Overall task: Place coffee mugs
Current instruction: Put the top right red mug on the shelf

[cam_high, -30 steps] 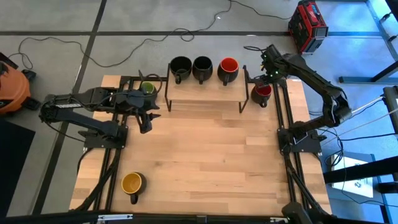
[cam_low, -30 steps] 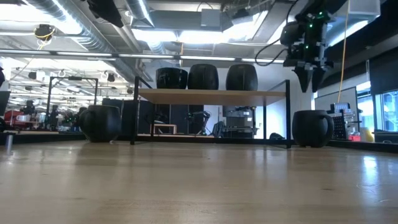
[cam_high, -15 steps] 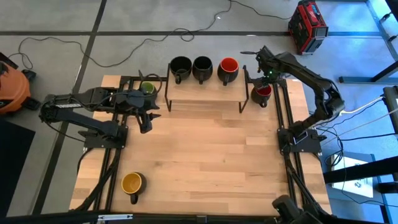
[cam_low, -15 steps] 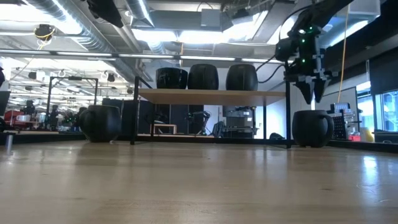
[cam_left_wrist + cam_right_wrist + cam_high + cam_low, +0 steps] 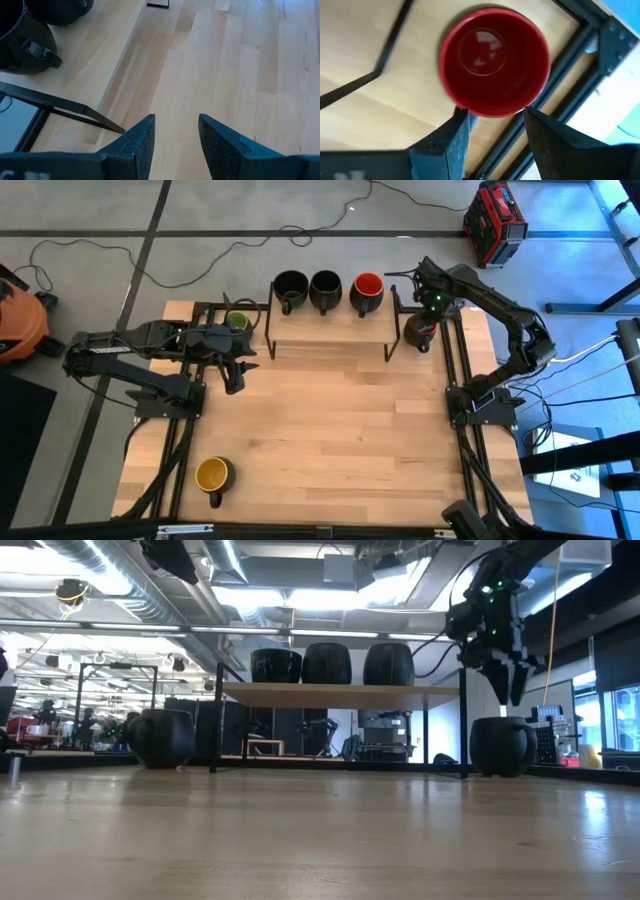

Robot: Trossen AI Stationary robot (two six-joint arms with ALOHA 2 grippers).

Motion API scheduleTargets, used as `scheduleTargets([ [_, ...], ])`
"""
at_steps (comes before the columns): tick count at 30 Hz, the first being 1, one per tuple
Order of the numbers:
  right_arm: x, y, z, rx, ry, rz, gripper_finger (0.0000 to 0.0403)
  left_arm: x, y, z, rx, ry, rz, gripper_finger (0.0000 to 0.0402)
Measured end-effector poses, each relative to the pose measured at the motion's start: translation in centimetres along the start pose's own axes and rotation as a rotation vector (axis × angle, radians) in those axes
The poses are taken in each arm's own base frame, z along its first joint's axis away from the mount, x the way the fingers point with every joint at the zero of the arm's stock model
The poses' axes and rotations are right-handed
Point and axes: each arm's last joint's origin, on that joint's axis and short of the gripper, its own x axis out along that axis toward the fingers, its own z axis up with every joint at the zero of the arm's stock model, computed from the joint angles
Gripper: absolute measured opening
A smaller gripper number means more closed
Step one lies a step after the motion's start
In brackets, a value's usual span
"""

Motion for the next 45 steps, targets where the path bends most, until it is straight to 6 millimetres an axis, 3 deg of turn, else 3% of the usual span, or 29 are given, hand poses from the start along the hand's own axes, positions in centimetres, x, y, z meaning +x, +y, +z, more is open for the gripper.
scheduleTargets([
  [9, -1.3, 0.3, -0.7, -0.2, -0.072, 0.141, 0.0177, 0.0, 0.0, 0.0, 0.0, 0.0, 0.0, 0.0146],
  [18, 2.6, 0.6, -0.9, -0.226, -0.083, 0.149, 0.0177, 0.0, 0.0, 0.0, 0.001, 0.0, 0.0, 0.0146],
  [35, 5.2, 1.0, -1.3, -0.245, -0.104, 0.122, 0.0173, 0.0, 0.0, 0.0, 0.0, 0.0, 0.001, 0.0146],
  [39, 5.9, 1.1, -1.7, -0.247, -0.08, 0.125, 0.0143, 0.0, 0.0, 0.0, 0.0, 0.0, 0.001, 0.0146],
  [45, 6.0, 1.1, -1.8, -0.248, -0.08, 0.134, 0.005, 0.0, 0.0, 0.0, 0.001, -0.001, 0.006, 0.0146],
])
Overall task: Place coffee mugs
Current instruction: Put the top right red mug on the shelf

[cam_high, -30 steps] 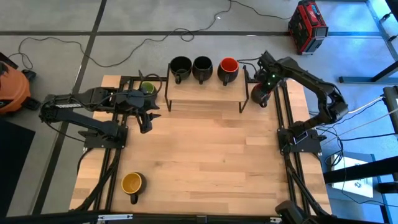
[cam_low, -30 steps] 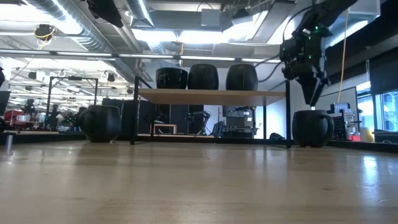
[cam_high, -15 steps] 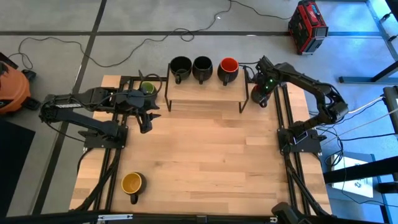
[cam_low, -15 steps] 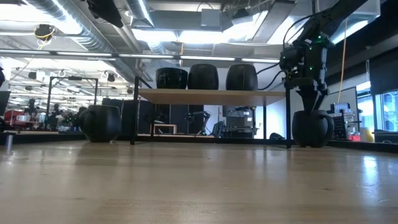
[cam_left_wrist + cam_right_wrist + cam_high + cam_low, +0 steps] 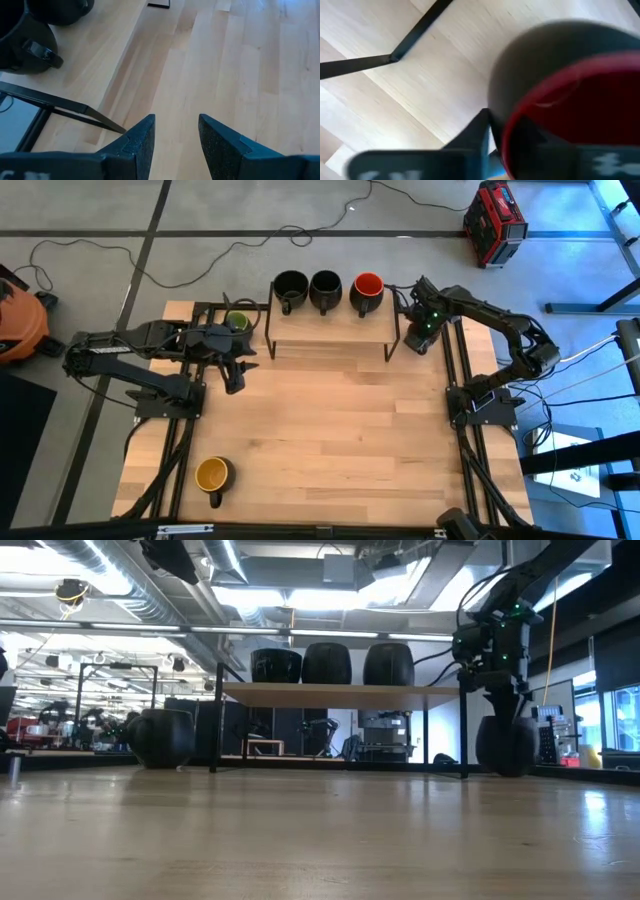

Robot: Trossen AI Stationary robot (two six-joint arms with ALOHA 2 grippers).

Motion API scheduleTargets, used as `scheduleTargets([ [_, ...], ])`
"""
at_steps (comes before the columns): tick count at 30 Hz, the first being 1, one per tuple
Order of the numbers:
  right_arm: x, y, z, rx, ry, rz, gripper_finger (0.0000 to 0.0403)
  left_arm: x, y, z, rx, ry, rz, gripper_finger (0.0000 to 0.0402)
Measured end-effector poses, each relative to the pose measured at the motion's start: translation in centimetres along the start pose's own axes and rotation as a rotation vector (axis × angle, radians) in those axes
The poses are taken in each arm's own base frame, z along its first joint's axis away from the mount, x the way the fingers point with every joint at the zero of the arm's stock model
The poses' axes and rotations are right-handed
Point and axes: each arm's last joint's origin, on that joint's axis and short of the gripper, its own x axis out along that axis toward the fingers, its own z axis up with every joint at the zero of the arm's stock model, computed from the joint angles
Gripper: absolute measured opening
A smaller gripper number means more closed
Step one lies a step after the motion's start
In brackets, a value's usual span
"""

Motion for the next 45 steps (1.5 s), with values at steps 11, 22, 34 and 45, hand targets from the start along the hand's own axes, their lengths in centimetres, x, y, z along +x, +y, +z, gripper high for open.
scheduleTargets([
  [11, -1.9, 0.0, 0.4, 0.0, 0.018, -0.004, 0.0007, 0.0, 0.0, 0.0, 0.0, -0.002, 0.016, 0.0146],
  [22, -12.3, 0.9, 1.8, -0.033, -0.14, -0.062, 0.0005, 0.0, 0.0, 0.0, 0.0, -0.002, 0.016, 0.0146],
  [34, -19.9, 7.1, 2.3, -0.224, -0.357, -0.067, 0.0004, 0.0, 0.0, 0.0, 0.001, -0.001, 0.016, 0.0146],
  [45, -21.2, 14.2, 1.8, -0.372, -0.367, 0.12, 0.0002, 0.0, 0.0, 0.0, 0.001, 0.0, 0.009, 0.0146],
])
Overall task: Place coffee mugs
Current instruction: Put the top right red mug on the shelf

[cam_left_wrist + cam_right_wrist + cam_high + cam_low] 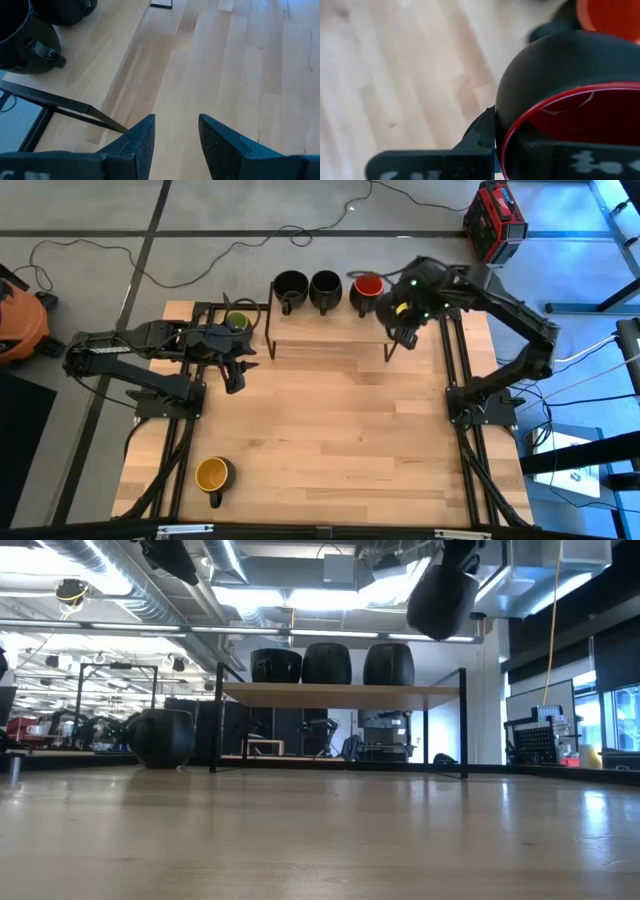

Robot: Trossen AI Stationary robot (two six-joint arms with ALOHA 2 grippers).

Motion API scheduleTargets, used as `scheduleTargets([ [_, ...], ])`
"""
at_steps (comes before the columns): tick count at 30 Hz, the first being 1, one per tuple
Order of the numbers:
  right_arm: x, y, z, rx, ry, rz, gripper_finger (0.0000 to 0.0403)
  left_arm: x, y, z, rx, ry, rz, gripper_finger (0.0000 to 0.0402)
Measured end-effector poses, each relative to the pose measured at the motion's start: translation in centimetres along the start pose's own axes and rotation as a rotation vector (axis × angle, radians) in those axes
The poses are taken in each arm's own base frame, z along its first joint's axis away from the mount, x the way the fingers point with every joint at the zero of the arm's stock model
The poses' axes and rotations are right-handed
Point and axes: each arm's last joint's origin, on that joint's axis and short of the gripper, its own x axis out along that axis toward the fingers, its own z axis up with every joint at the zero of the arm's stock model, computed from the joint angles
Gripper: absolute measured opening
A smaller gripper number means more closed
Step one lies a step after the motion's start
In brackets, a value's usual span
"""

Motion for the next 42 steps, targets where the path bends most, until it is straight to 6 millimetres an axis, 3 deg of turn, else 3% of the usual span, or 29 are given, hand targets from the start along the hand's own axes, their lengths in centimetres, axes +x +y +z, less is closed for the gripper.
scheduleTargets([
  [4, 0.9, 1.4, 1.1, 0.014, 0.084, 0.041, 0.0002, 0.0, 0.0, 0.0, 0.0, 0.0, -0.001, 0.0146],
  [10, 3.3, 1.8, 3.1, 0.079, 0.178, 0.106, 0.0001, 0.0, 0.0, 0.0, 0.0, 0.0, 0.0, 0.0146],
  [16, 6.5, 1.2, 4.1, 0.107, 0.266, 0.122, 0.0001, 0.0, 0.0, 0.0, 0.0, 0.0, -0.001, 0.0146],
  [23, 8.7, 0.1, 4.6, 0.127, 0.318, 0.112, 0.0003, 0.0, 0.0, 0.0, 0.0, -0.002, -0.001, 0.0146],
  [33, 9.7, -1.8, 4.7, 0.16, 0.338, 0.101, 0.0006, 0.0, 0.0, 0.0, -0.001, -0.002, 0.002, 0.0146],
  [42, 10.5, -1.8, 4.9, 0.147, 0.356, 0.123, 0.0008, 0.0, 0.0, 0.0, 0.0, -0.002, 0.002, 0.0146],
])
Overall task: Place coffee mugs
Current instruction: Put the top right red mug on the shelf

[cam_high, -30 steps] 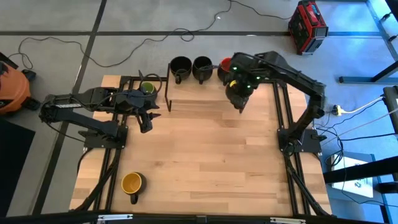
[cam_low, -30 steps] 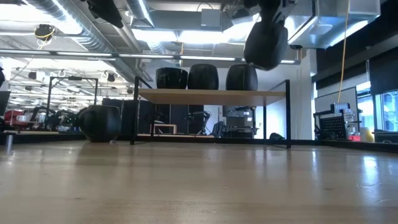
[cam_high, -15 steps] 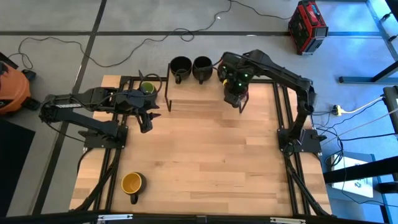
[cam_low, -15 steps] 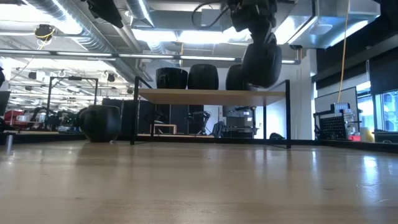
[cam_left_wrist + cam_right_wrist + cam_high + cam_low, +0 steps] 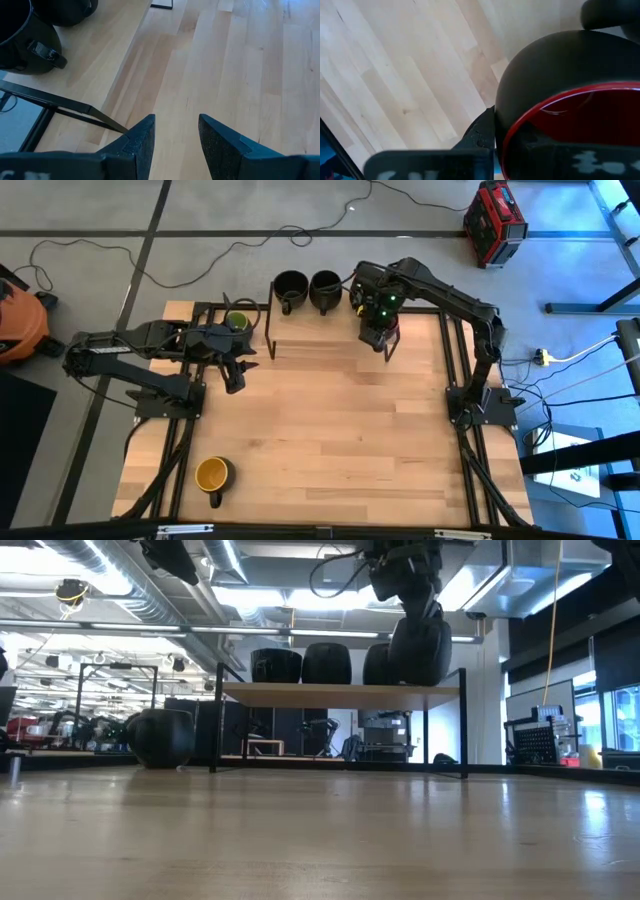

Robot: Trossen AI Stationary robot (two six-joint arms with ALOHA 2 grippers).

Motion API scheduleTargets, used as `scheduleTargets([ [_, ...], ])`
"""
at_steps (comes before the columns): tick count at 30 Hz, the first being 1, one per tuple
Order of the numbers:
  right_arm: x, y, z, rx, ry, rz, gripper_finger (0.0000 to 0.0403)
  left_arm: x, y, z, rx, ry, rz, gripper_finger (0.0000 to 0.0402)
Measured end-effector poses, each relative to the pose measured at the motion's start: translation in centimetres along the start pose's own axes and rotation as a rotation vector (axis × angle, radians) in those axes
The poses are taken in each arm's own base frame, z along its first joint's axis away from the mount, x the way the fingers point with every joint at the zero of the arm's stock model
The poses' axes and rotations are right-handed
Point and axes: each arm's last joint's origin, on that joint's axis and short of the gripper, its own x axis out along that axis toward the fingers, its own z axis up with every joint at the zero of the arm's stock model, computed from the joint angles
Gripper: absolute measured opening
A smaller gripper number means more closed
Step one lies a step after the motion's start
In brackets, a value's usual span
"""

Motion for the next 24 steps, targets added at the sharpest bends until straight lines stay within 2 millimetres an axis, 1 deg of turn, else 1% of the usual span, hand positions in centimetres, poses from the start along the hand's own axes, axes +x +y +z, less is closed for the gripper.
scheduleTargets([
  [5, 0.31, -0.08, 0.24, -0.009, 0.004, -0.008, 0.0008, -0.01, 0.0, 0.0, 0.0, 0.0, 0.0, 0.0146],
  [18, 0.32, -0.1, 0.45, -0.012, -0.018, -0.023, 0.0011, 0.0, 0.0, 0.0, 0.0, 0.0, 0.0, 0.0146],
  [21, 0.33, -0.13, 0.58, -0.016, -0.029, -0.031, 0.0027, 0.0, 0.0, 0.0, 0.014, 0.0, 0.0, 0.0146],
  [24, 0.34, -0.15, 0.68, -0.019, -0.039, -0.035, 0.0058, 0.0, 0.0, 0.0, 0.019, 0.0, 0.0, 0.0145],
])
